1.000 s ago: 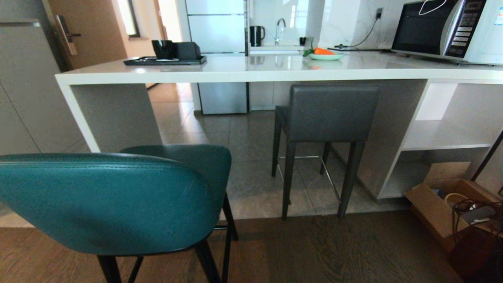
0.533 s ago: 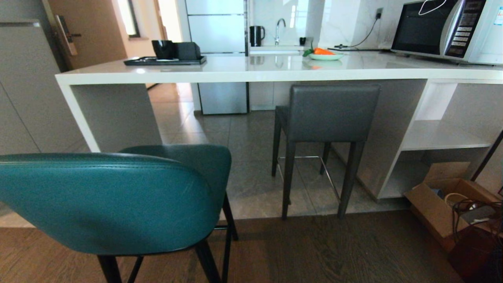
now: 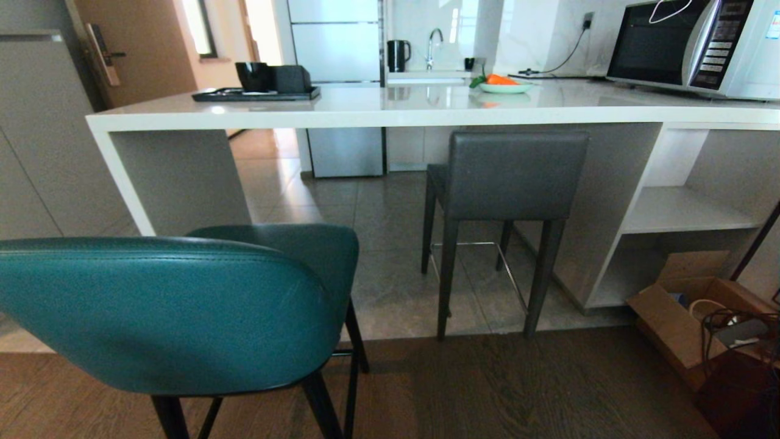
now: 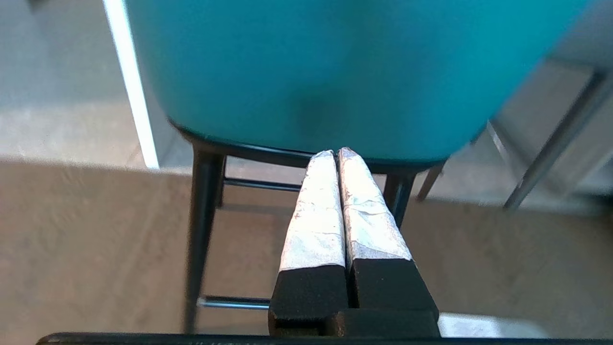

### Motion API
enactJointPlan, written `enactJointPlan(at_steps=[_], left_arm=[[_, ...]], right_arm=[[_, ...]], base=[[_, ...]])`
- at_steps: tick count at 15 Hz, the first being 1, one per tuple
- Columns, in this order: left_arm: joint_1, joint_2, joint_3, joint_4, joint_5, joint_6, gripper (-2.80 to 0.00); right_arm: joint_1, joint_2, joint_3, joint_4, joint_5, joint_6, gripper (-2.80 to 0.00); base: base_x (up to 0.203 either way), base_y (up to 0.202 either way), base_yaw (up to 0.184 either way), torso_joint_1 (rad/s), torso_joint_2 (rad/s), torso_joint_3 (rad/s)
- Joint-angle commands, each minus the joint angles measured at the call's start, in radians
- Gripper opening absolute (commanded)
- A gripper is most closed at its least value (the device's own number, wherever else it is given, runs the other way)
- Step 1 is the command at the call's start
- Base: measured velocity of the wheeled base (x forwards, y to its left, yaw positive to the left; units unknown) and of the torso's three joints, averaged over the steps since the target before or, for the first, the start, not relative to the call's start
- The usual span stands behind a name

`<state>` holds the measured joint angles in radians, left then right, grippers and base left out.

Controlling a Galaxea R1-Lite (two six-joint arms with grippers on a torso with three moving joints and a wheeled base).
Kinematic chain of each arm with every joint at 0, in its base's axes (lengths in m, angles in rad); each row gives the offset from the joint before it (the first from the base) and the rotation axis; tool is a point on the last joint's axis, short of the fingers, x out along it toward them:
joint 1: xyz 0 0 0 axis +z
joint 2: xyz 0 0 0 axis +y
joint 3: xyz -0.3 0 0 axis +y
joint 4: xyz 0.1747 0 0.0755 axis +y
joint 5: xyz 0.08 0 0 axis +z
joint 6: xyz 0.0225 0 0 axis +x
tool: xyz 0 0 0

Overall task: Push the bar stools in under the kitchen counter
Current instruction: Pull the gray chair out from under the dining table

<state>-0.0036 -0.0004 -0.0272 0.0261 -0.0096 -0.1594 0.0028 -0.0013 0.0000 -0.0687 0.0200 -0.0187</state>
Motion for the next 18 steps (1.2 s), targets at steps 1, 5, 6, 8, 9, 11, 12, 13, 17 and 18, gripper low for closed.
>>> enactJointPlan(at_steps=[1, 5, 6, 8, 9, 11, 12, 13, 17, 18], left_arm=[[-0.001, -0.001, 0.001, 0.000, 0.008, -0.036, -2.80], [0.000, -0.001, 0.001, 0.001, -0.019, -0.004, -2.80], [0.001, 0.000, 0.000, 0.001, -0.026, 0.046, -2.80], [0.001, 0.000, -0.001, -0.009, -0.033, 0.169, -2.80], [0.001, -0.001, 0.002, -0.027, -0.031, 0.215, -2.80], [-0.002, -0.001, 0.021, -0.008, 0.008, 0.215, -2.80], [-0.001, -0.001, 0.011, 0.022, 0.003, 0.222, -2.80], [-0.001, -0.001, 0.011, 0.023, -0.009, 0.246, -2.80], [0.001, -0.001, 0.026, -0.015, -0.030, 0.350, -2.80], [0.001, -0.001, 0.026, -0.014, -0.028, 0.342, -2.80]], right_arm=[[0.000, 0.001, 0.029, -0.002, 0.001, -0.001, -2.80], [0.000, 0.001, 0.029, -0.002, -0.003, 0.005, -2.80], [0.000, 0.001, 0.029, -0.002, -0.003, 0.006, -2.80], [0.000, 0.001, 0.029, -0.002, -0.003, 0.006, -2.80], [0.000, 0.001, 0.029, -0.002, -0.003, 0.006, -2.80], [0.000, 0.001, 0.029, -0.002, -0.003, 0.005, -2.80], [0.000, 0.001, 0.029, -0.002, -0.003, 0.005, -2.80], [0.000, 0.001, 0.029, -0.002, -0.003, 0.005, -2.80], [0.000, 0.001, 0.029, -0.003, -0.015, 0.028, -2.80], [0.000, 0.001, 0.029, -0.005, -0.015, 0.028, -2.80]], base=[[0.000, 0.000, 0.000, 0.000, 0.00, 0.000], [0.000, 0.000, 0.000, 0.000, 0.00, 0.000], [0.000, 0.000, 0.000, 0.000, 0.00, 0.000], [0.000, 0.000, 0.000, 0.000, 0.00, 0.000], [0.000, 0.000, 0.000, 0.000, 0.00, 0.000], [0.000, 0.000, 0.000, 0.000, 0.00, 0.000], [0.000, 0.000, 0.000, 0.000, 0.00, 0.000], [0.000, 0.000, 0.000, 0.000, 0.00, 0.000], [0.000, 0.000, 0.000, 0.000, 0.00, 0.000], [0.000, 0.000, 0.000, 0.000, 0.00, 0.000]])
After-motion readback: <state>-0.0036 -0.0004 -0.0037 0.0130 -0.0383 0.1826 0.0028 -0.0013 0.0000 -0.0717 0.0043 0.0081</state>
